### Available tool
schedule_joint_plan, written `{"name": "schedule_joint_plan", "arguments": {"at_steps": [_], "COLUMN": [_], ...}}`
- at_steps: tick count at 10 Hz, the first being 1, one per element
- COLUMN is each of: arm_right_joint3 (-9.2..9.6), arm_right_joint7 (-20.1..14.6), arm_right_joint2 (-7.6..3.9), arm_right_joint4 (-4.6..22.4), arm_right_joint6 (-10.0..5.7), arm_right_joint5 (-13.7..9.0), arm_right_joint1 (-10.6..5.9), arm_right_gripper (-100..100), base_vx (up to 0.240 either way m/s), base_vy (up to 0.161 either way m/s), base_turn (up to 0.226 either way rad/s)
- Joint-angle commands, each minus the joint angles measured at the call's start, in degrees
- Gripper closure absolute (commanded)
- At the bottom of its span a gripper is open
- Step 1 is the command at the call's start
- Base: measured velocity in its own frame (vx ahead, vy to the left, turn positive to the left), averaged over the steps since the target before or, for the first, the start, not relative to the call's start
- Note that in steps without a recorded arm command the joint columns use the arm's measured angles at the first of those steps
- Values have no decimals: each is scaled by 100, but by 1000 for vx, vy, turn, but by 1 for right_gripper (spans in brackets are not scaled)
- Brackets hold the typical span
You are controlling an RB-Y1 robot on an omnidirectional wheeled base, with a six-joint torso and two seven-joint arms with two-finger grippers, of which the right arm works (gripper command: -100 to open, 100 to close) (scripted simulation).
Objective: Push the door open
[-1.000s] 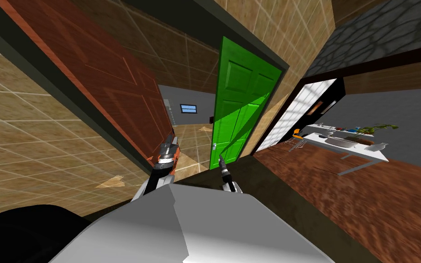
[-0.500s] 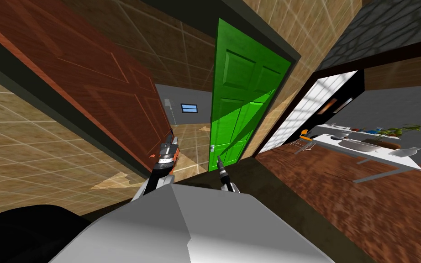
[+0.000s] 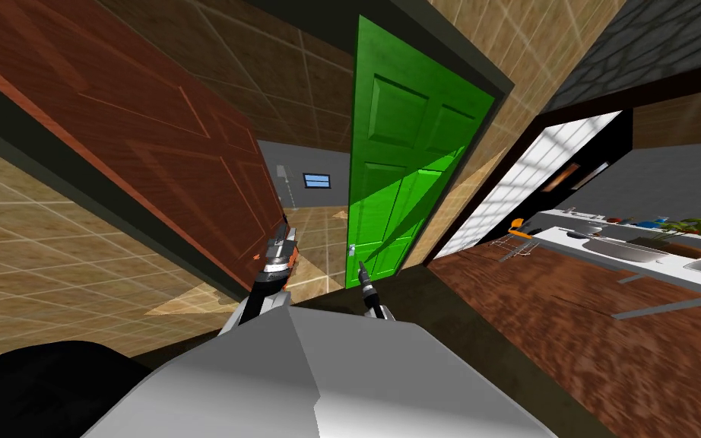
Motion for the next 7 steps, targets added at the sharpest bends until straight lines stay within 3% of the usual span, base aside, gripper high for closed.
{"name": "schedule_joint_plan", "arguments": {"at_steps": [1,3,7], "arm_right_joint3": [-16,-37,-78], "arm_right_joint7": [7,15,32], "arm_right_joint2": [-166,-278,-283], "arm_right_joint4": [21,46,98], "arm_right_joint6": [-12,-27,-56], "arm_right_joint5": [-12,-26,-56], "arm_right_joint1": [-7,-15,-32], "arm_right_gripper": [-100,-100,-100], "base_vx": [99,170,190], "base_vy": [15,60,72], "base_turn": [26,27,23]}}
